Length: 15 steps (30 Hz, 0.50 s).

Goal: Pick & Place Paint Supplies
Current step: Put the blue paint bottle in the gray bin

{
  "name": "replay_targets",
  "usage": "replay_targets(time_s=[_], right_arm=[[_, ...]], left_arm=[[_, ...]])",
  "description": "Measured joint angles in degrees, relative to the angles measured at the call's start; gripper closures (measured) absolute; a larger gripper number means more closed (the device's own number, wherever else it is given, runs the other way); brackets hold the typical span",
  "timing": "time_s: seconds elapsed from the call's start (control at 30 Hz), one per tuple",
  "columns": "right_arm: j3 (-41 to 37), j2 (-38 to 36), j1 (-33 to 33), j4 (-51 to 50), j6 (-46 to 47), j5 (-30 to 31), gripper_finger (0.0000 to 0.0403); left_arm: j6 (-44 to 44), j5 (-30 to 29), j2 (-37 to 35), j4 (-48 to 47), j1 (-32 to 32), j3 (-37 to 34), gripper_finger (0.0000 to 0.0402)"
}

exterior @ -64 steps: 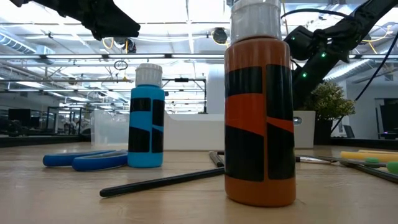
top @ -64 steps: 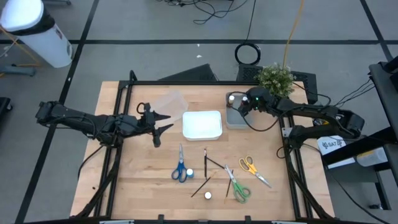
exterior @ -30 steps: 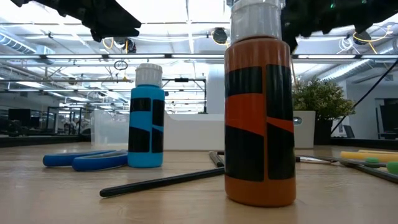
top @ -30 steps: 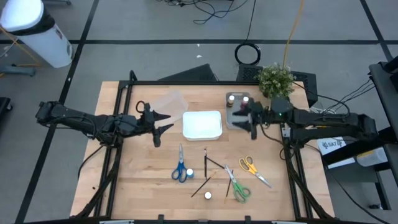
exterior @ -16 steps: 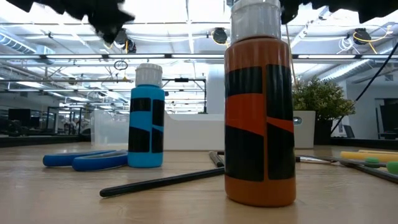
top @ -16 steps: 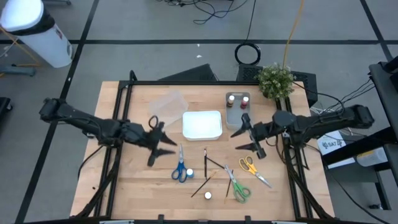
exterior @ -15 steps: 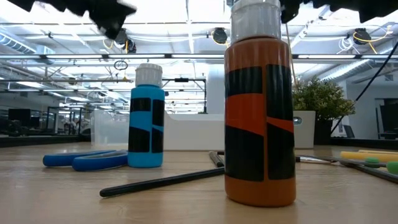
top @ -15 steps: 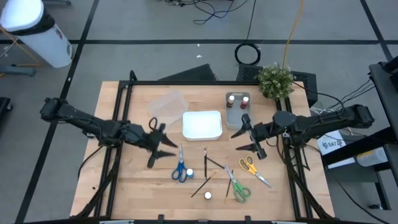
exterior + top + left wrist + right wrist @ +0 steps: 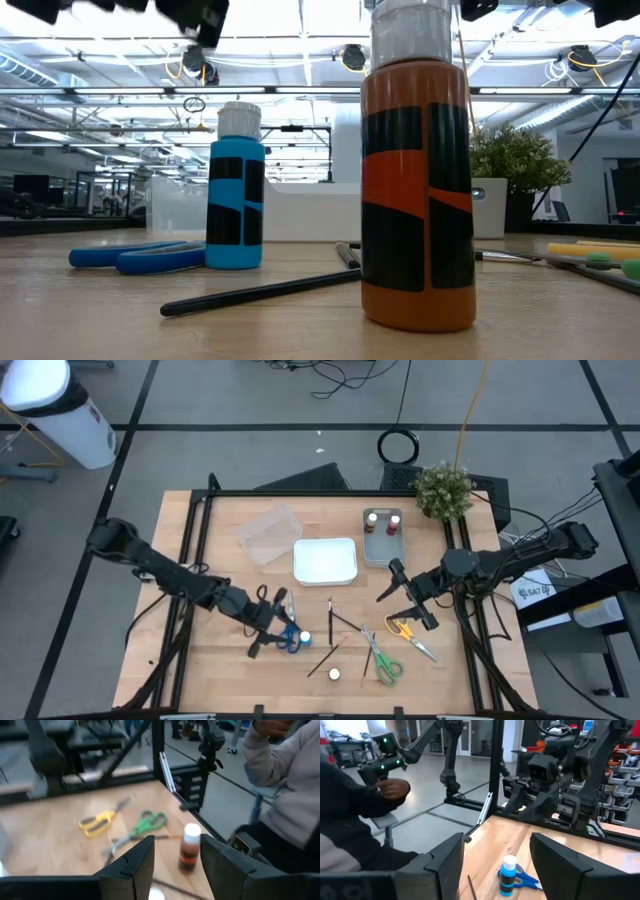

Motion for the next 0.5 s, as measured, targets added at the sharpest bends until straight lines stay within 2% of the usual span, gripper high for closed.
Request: replay_targets(time_s=[0.13, 0.23, 0.3, 0.43, 0.5], right_arm=[[0.00, 0.00, 0.19, -0.11, -0.11, 0.02, 0.0190], [0.00, 0.00, 0.19, -0.09, -0.08, 0.02, 0.0190], [0.00, 0.00, 0.18, -0.07, -0.16, 0.02, 0.0190], [0.00, 0.00, 0.17, 0.00, -0.20, 0.04, 0.0190], [0.00, 0.00, 0.17, -0.11, -0.19, 0.04, 0.0190]], left_arm=[[4.52, -4.50, 3.22, 1.65, -2.68, 4.31, 0.0250], [1.15, -8.02, 6.56, 0.91, -3.65, 8.43, 0.0253], [-2.14, -13.40, 7.69, -3.84, -3.58, 11.44, 0.0246], [-8.83, -24.55, 9.59, -20.09, -2.98, 17.52, 0.0207], [-11.64, -26.45, 10.16, -25.94, -2.72, 19.84, 0.0180]])
